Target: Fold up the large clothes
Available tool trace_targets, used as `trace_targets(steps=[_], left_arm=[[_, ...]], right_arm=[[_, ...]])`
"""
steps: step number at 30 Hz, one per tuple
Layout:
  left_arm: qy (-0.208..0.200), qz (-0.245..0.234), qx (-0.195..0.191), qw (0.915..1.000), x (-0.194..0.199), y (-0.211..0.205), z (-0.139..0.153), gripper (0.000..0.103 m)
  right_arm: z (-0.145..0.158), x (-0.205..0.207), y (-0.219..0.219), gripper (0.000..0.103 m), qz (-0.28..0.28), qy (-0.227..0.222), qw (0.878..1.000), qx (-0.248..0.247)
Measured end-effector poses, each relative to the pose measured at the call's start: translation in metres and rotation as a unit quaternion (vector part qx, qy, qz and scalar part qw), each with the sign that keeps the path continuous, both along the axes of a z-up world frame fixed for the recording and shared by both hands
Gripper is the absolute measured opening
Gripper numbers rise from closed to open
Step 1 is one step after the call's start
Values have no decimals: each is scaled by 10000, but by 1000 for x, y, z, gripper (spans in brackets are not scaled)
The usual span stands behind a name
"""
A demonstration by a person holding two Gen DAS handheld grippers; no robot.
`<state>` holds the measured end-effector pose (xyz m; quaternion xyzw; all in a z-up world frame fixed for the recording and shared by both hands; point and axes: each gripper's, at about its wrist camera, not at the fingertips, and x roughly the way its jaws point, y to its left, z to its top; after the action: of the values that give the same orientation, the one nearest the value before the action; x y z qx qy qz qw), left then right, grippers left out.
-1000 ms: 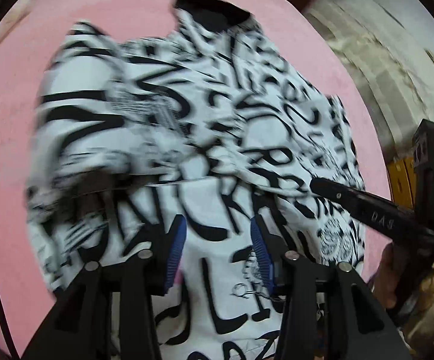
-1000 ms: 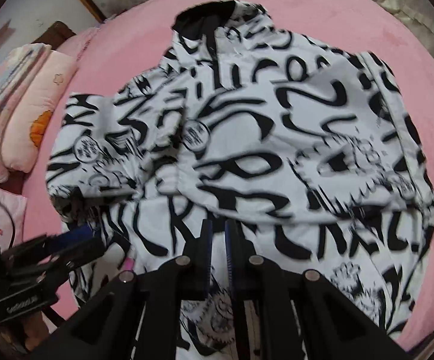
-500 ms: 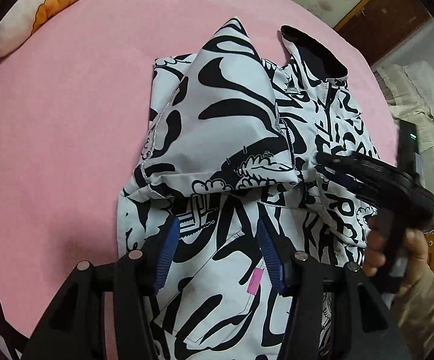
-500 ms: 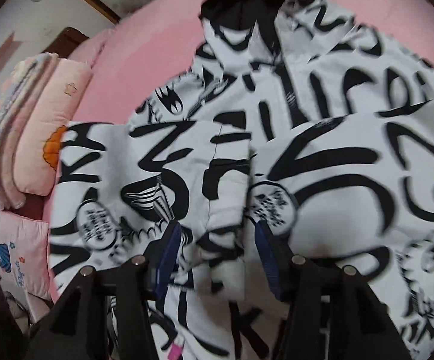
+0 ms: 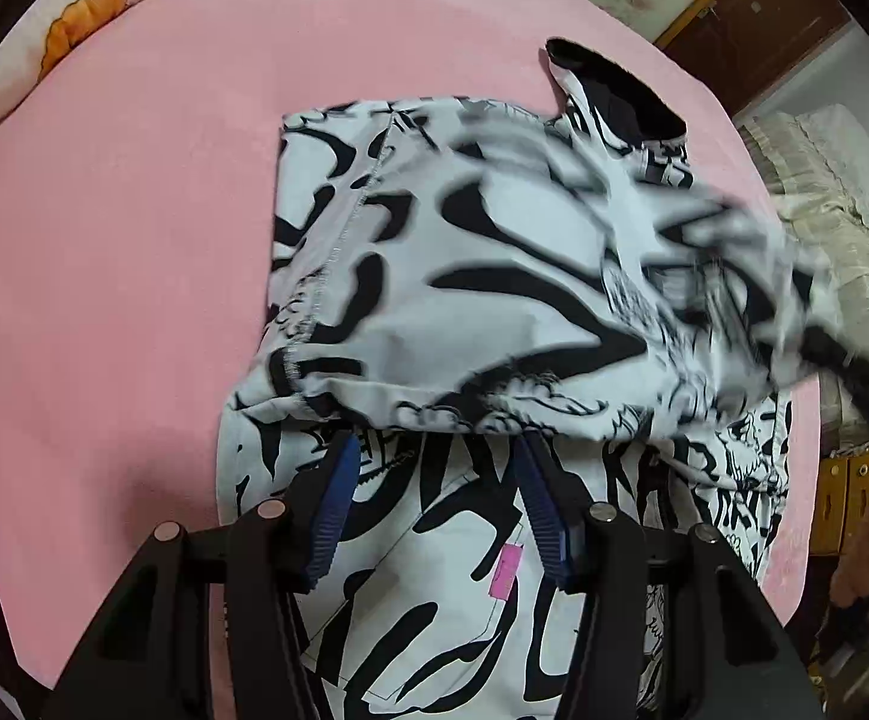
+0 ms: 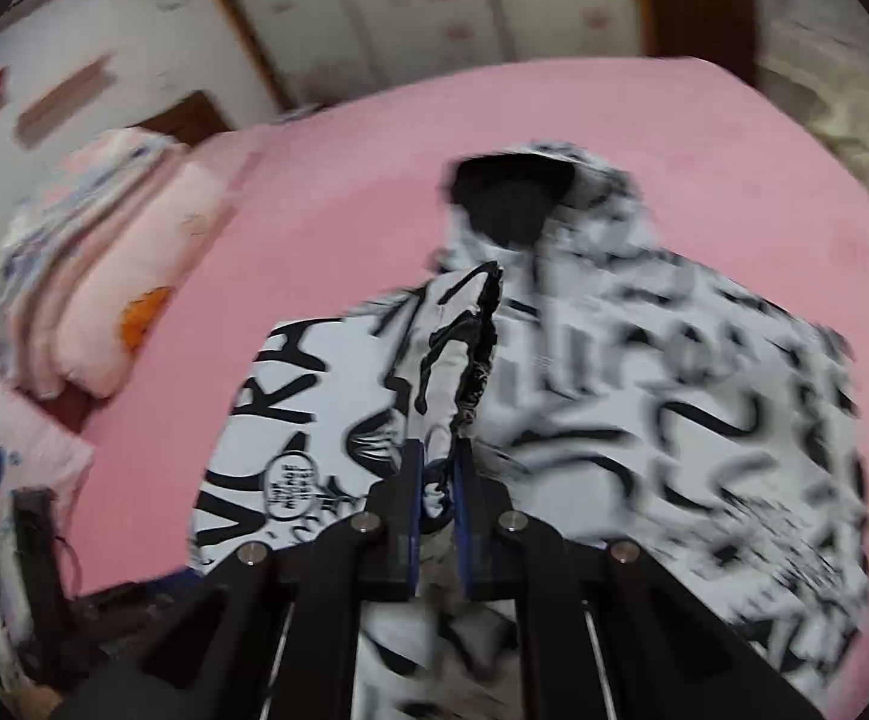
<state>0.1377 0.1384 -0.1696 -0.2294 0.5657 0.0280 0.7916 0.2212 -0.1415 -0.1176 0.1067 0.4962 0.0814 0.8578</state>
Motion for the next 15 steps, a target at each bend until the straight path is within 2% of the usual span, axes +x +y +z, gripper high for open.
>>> trace_targets(steps=[5,7,9,11,12,13,15], left_arm=[[203,-270,-16,9994,2,-10,-9,52],[284,-382,6,9989,2,-13,-10,52],[242,-429,65,9988,3,-11,-6,52],[156,-413,121,9990,8,-7,-1,52],[101,-385,176,9991,13,-2,1,52],[61,-359,239,9991,18,4,2,53],[8,-324,312,9990,36,19,2,56]], right_arm=[[-68,-15,-42,14,-649,1045,9919,-319],[-81,-16,-50,21,-757,1230,9888,-367],[-78,-18,-57,26,-916,1190,9885,-181],[-72,-16,-61,38,-988,990,9902,-32],[-67,-13,-61,48,-1010,876,9910,-27],[-65,-10,-62,54,-1016,799,9916,-35],[-62,-1,-65,57,-995,652,9929,-38]])
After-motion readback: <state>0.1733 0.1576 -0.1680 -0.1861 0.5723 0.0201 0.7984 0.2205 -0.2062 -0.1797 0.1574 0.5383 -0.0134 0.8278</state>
